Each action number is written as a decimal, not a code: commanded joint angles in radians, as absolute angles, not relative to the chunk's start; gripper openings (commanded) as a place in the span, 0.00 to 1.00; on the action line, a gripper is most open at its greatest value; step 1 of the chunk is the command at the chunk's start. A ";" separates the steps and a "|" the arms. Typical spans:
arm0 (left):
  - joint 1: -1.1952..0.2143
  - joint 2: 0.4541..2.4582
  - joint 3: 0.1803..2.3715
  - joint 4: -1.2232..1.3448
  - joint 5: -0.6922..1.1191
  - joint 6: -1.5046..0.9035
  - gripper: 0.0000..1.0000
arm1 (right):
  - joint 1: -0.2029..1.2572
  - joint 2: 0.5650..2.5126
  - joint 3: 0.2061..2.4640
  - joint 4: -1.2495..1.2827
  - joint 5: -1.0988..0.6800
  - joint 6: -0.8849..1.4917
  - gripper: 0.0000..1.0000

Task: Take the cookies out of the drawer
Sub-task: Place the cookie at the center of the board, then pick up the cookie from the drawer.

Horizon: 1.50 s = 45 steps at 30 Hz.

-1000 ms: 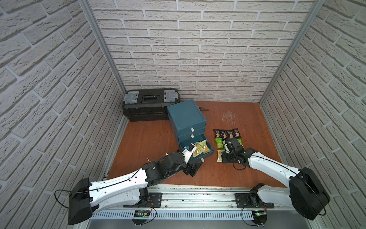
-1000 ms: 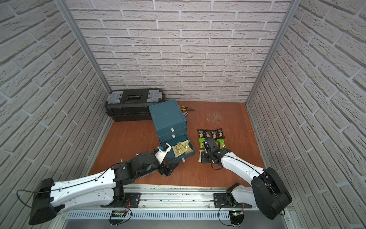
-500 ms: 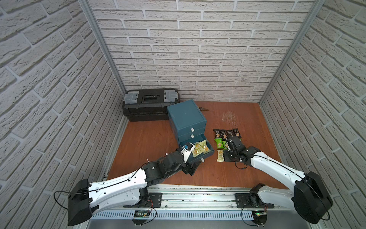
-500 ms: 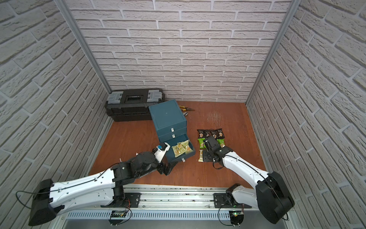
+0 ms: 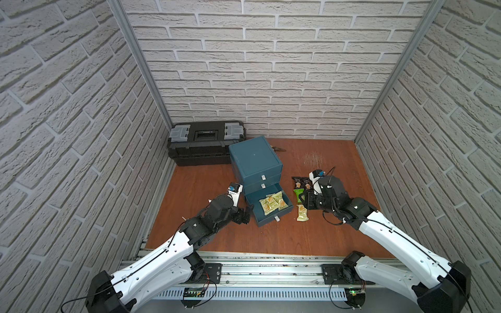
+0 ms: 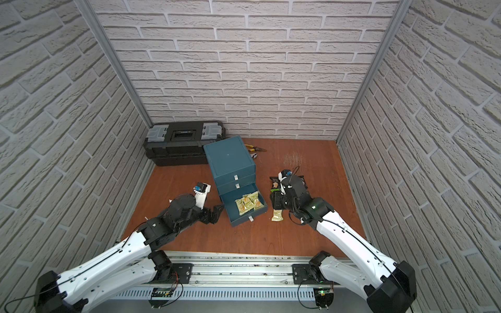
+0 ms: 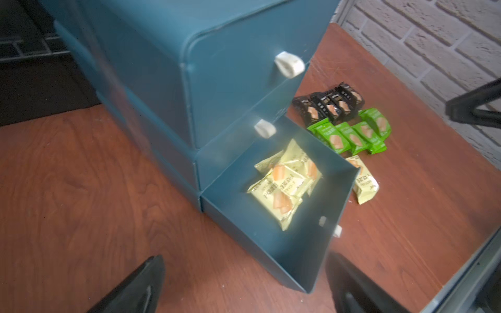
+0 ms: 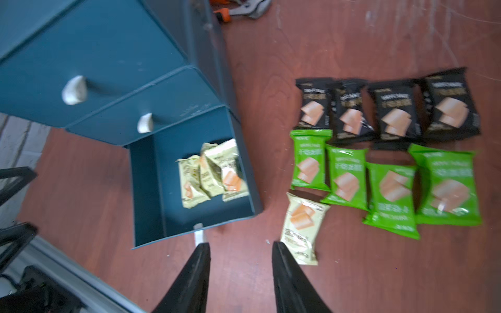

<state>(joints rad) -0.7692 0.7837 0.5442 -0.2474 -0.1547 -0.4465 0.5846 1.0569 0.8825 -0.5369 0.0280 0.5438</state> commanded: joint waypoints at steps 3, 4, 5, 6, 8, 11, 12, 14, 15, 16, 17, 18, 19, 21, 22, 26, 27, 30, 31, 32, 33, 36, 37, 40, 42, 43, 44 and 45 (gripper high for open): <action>-0.713 0.743 0.520 -0.281 -0.123 -0.475 0.98 | 0.709 1.234 0.997 -0.431 0.032 0.569 0.44; -0.705 0.741 0.519 -0.281 -0.116 -0.478 0.98 | 0.723 1.266 1.009 -0.415 0.030 0.569 0.44; -0.702 0.742 0.517 -0.282 -0.113 -0.481 0.99 | 0.734 1.292 1.017 -0.399 0.028 0.568 0.44; -0.700 0.744 0.517 -0.281 -0.112 -0.484 0.98 | 0.745 1.321 1.024 -0.384 0.023 0.569 0.44; -0.694 0.750 0.517 -0.282 -0.112 -0.485 0.98 | 0.767 1.370 1.039 -0.362 0.021 0.565 0.44; -0.681 0.766 0.517 -0.278 -0.111 -0.495 0.99 | 0.801 1.442 1.068 -0.363 0.048 0.549 0.44; -0.674 0.771 0.518 -0.276 -0.106 -0.502 0.98 | 0.813 1.463 1.080 -0.373 0.066 0.544 0.44; -0.663 0.779 0.513 -0.253 -0.087 -0.522 0.98 | 0.833 1.503 1.097 -0.384 0.097 0.527 0.44; -0.658 0.780 0.507 -0.232 -0.071 -0.533 0.99 | 0.841 1.522 1.104 -0.392 0.117 0.523 0.44; -0.656 0.783 0.503 -0.210 -0.059 -0.542 0.99 | 0.846 1.537 1.105 -0.392 0.130 0.517 0.44; -0.653 0.788 0.499 -0.189 -0.051 -0.550 0.98 | 0.852 1.554 1.103 -0.387 0.144 0.510 0.44; -0.652 0.798 0.500 -0.178 -0.049 -0.554 0.98 | 0.859 1.572 1.100 -0.384 0.157 0.505 0.44; -0.652 0.804 0.502 -0.174 -0.052 -0.558 0.98 | 0.863 1.587 1.097 -0.381 0.170 0.501 0.44; -0.653 0.819 0.505 -0.173 -0.065 -0.561 0.98 | 0.871 1.625 1.092 -0.375 0.182 0.495 0.44; -0.652 0.822 0.505 -0.173 -0.065 -0.561 0.98 | 0.872 1.642 1.090 -0.371 0.190 0.494 0.44; -0.650 0.825 0.514 -0.179 -0.044 -0.550 0.99 | 0.877 1.692 1.075 -0.375 0.258 0.494 0.44; -0.649 0.823 0.518 -0.183 -0.039 -0.541 0.98 | 0.877 1.697 1.068 -0.370 0.278 0.492 0.44; -0.650 0.823 0.525 -0.195 -0.040 -0.523 0.99 | 0.877 1.714 1.063 -0.352 0.285 0.471 0.45; -0.650 0.823 0.526 -0.198 -0.044 -0.519 0.99 | 0.877 1.721 1.066 -0.348 0.277 0.463 0.45; -0.650 0.822 0.527 -0.198 -0.045 -0.516 0.99 | 0.877 1.732 1.074 -0.351 0.275 0.456 0.45; -0.649 0.822 0.529 -0.199 -0.046 -0.514 0.98 | 0.877 1.743 1.083 -0.354 0.277 0.450 0.44; -0.649 0.825 0.529 -0.196 -0.043 -0.514 0.98 | 0.877 1.775 1.099 -0.355 0.282 0.434 0.42; -0.650 0.827 0.529 -0.194 -0.043 -0.514 0.99 | 0.877 1.782 1.101 -0.349 0.278 0.434 0.42; -0.649 0.834 0.529 -0.198 -0.042 -0.511 0.98 | 0.877 1.813 1.109 -0.333 0.259 0.431 0.39; -0.650 0.835 0.531 -0.202 -0.042 -0.509 0.98 | 0.877 1.835 1.117 -0.331 0.255 0.432 0.37; -0.650 0.834 0.531 -0.204 -0.043 -0.508 0.99 | 0.877 1.841 1.120 -0.330 0.254 0.433 0.35; -0.650 0.832 0.531 -0.204 -0.042 -0.509 0.99 | 0.877 1.846 1.120 -0.328 0.255 0.434 0.32; -0.650 0.829 0.530 -0.204 -0.041 -0.511 0.99 | 0.877 1.848 1.119 -0.324 0.254 0.436 0.28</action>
<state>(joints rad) -0.6556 0.8333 0.5133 -0.2253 -0.0471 -0.5247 0.8719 1.8282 1.1114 -0.3344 0.2562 0.4465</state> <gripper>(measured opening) 0.985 0.305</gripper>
